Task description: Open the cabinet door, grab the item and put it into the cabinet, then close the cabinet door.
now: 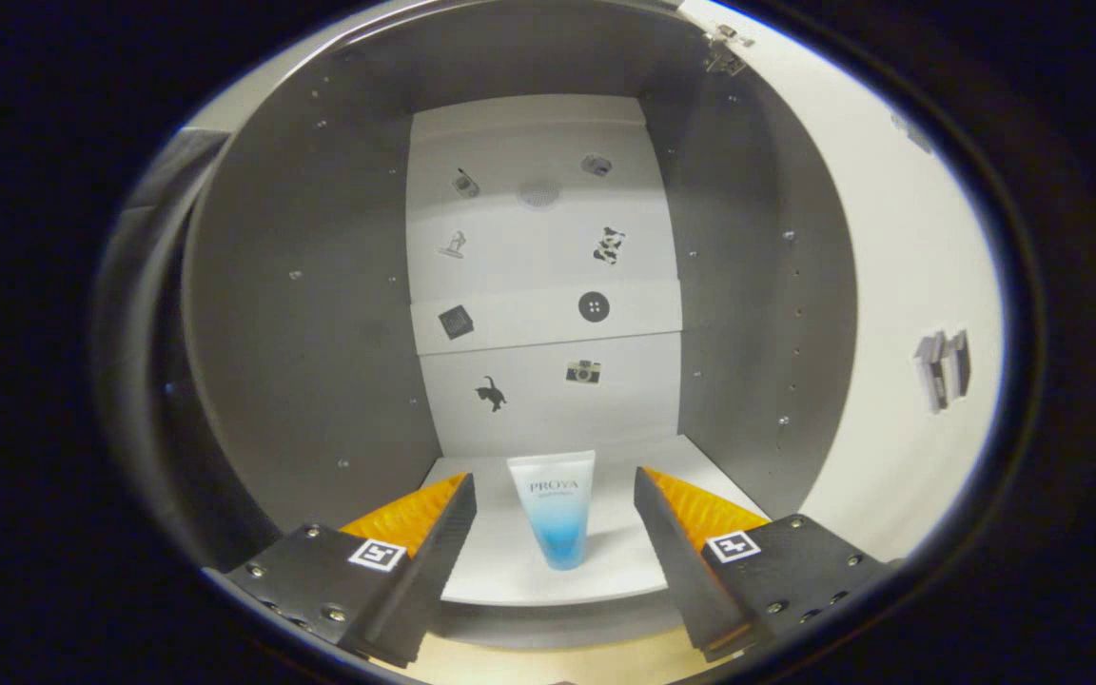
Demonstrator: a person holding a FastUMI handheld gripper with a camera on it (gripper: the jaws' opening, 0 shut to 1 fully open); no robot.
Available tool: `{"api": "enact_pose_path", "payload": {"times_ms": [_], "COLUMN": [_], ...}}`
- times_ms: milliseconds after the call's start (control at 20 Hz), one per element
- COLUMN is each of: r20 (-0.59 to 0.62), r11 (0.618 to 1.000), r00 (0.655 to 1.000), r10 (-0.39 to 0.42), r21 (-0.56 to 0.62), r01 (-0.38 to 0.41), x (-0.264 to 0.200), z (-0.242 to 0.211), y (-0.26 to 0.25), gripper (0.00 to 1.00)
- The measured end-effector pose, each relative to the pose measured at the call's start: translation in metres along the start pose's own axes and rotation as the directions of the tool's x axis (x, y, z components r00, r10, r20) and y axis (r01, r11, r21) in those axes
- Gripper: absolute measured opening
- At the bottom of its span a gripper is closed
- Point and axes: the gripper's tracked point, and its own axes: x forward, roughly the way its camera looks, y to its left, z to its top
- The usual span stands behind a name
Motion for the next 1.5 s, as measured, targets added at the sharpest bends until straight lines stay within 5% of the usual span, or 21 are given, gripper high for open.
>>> {"api": "enact_pose_path", "payload": {"times_ms": [850,1150,1500], "r20": [0.001,0.019,0.011], "r11": [0.988,0.978,0.961], "r00": [0.989,0.978,0.96], "r10": [-0.15,-0.209,-0.278], "r21": [-0.046,-0.008,0.002], "r01": [0.15,0.209,0.278], "x": [-0.272,-0.348,-0.392], "z": [-0.032,-0.027,-0.03], "y": [-0.029,-0.096,-0.233], "gripper": [0.99,0.99,0.99]}}
